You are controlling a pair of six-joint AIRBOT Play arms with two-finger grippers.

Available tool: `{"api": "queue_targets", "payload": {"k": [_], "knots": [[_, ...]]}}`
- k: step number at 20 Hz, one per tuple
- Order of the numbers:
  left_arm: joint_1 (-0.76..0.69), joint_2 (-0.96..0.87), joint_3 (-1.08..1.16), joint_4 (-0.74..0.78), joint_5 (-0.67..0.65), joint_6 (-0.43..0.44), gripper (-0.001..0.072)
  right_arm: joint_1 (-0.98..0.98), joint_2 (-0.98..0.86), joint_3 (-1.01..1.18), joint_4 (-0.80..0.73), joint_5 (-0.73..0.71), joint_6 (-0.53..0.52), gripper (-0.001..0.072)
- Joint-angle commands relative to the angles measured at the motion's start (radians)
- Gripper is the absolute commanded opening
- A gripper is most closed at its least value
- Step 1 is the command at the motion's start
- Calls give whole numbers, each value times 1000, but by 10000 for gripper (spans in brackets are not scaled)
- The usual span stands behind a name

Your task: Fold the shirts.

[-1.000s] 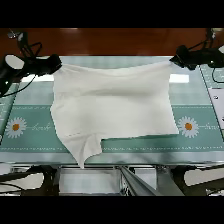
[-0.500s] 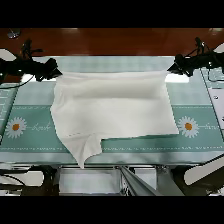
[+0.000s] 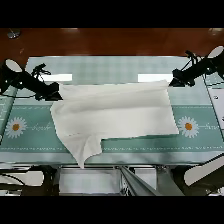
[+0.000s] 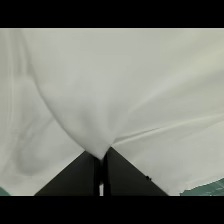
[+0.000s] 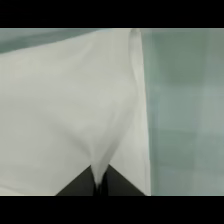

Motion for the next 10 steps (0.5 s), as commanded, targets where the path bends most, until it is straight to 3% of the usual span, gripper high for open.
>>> {"api": "queue_targets", "payload": {"k": [1, 6, 7, 8, 9, 10], "knots": [[-1, 0, -21, 20, -15, -19, 28, 18, -11, -21, -82, 16, 6, 31], [-20, -8, -22, 20, -21, -19, 29, 41, -24, -21, -82, 16, 12, 31], [-24, -8, -21, 17, -33, -19, 53, 49, -27, -21, -82, 20, 22, 79], [-24, -8, -21, 18, -50, -19, 325, 56, -27, -21, -80, 31, 40, 371], [-22, -6, -20, 28, -79, -27, 686, 56, -25, -21, -74, 48, 42, 635], [-20, -5, -14, 64, -118, -61, 702, 56, -19, -21, -74, 71, 41, 630]]}}
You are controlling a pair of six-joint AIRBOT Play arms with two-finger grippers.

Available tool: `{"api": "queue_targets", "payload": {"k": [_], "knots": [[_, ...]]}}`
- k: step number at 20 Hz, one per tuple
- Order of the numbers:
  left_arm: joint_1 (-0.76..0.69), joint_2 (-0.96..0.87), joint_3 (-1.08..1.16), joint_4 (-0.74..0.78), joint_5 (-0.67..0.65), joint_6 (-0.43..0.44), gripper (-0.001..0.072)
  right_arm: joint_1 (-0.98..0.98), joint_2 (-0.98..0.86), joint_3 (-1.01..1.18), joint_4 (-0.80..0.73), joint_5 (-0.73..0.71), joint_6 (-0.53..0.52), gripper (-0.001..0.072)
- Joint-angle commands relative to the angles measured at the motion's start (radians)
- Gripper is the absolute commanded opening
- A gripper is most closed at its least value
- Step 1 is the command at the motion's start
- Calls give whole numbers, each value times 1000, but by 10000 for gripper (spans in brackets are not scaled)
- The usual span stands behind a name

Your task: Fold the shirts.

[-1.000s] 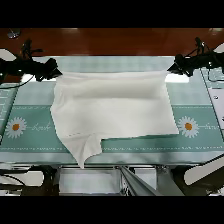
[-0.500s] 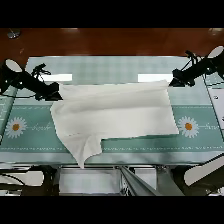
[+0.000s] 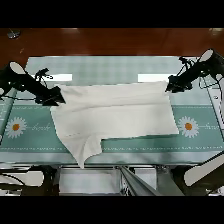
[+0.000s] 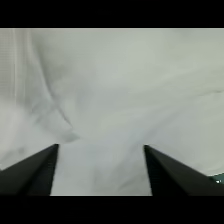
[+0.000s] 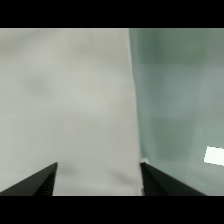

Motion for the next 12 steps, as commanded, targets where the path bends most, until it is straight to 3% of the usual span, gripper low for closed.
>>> {"api": "queue_targets", "payload": {"k": [1, 3, 5, 6, 9, 12], "knots": [[4, 5, 8, 55, -117, -74, 701, 8, 23, -12, -39, 59, 18, 630], [13, 58, -14, 53, -125, -88, 701, 6, 123, -105, -138, -7, 52, 630], [43, 171, -102, 86, -43, -45, 700, -19, 285, -281, -142, -130, 48, 630], [84, 237, -169, 106, 11, -64, 700, -43, 366, -377, -131, -185, 56, 629], [240, 428, -384, -5, 138, -42, 700, -137, 642, -724, 51, -399, 35, 629], [367, 565, -604, -192, 135, 36, 700, -198, 843, -954, 328, -459, -90, 629]]}}
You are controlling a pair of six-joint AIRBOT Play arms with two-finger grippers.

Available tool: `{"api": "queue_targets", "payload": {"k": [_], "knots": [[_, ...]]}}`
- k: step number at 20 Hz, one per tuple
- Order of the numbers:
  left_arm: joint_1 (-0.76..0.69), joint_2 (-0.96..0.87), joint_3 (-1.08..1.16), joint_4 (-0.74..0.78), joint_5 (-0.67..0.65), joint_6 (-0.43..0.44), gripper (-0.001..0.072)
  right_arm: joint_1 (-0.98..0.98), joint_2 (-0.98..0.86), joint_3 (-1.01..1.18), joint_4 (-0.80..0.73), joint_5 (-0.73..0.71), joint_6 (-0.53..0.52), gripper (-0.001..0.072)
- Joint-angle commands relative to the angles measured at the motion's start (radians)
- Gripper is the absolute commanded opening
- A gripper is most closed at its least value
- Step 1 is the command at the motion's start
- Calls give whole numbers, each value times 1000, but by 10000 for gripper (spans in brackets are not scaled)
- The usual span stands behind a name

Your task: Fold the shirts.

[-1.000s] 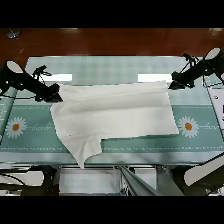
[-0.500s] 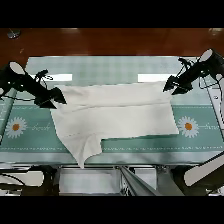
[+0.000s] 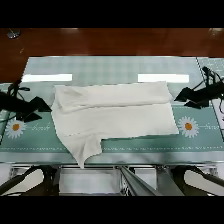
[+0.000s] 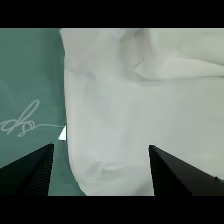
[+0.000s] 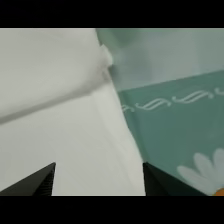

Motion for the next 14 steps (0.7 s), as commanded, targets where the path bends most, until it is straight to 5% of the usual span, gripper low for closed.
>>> {"api": "queue_targets", "payload": {"k": [1, 14], "knots": [[115, 176, -254, -189, 43, 80, 700, -58, 231, -269, 324, -97, -164, 629], [-30, 275, -499, -171, 71, 93, 699, -58, 274, -310, 448, 8, -238, 628]]}}
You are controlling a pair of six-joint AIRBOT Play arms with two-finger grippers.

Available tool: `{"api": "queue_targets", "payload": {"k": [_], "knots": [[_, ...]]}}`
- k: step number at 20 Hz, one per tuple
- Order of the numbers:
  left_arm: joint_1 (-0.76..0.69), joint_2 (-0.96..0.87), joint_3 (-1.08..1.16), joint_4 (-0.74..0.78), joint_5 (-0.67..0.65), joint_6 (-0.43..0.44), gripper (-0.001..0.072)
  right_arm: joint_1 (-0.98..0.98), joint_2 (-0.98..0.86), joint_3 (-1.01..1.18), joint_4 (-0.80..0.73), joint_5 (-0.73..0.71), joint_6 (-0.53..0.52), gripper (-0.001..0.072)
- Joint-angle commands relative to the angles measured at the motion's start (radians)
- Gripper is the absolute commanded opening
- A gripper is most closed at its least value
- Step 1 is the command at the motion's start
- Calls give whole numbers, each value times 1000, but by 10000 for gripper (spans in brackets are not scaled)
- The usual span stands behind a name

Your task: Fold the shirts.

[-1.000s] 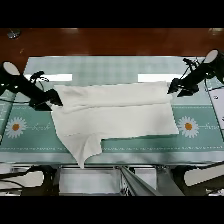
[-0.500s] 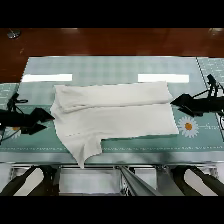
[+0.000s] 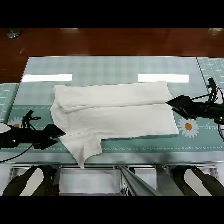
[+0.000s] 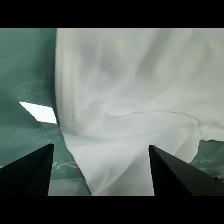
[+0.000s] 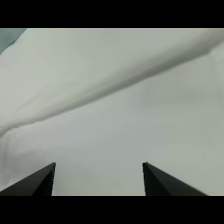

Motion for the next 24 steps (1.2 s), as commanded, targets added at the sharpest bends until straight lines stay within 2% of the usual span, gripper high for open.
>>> {"api": "queue_targets", "payload": {"k": [1, 5, 10, 16, 17, 18, 19, 20, 21, 22, 24], "knots": [[-68, 5, -24, -32, 12, 6, 699, -1, 3, -3, 10, 32, -25, 628], [-149, 5, -45, -33, 57, -24, 699, -1, 3, -3, 9, 55, -22, 628], [-162, 5, -65, -51, 60, -38, 699, -1, 3, -3, 10, 62, -21, 628], [-162, 5, -139, -192, 118, 36, 686, -1, 3, -3, 10, 53, -16, 628], [-162, 5, -138, -200, 143, 37, 572, -5, 3, -3, 9, 39, -6, 628], [-163, 5, -139, -215, 179, 45, 423, -20, 3, -3, 8, 19, 37, 625], [-163, 5, -139, -237, 211, 51, 385, -45, 3, -3, 8, 2, 80, 620], [-163, 5, -138, -261, 236, 54, 180, -80, 3, -3, 3, -10, 100, 620], [-162, 5, -138, -288, 247, 89, 27, -122, 3, -3, -30, -11, 119, 620], [-162, 5, -138, -315, 245, 127, 27, -163, 3, -3, -92, -1, 145, 620], [-162, 5, -138, -332, 232, 142, 27, -241, 3, -3, -263, 58, 159, 620]]}}
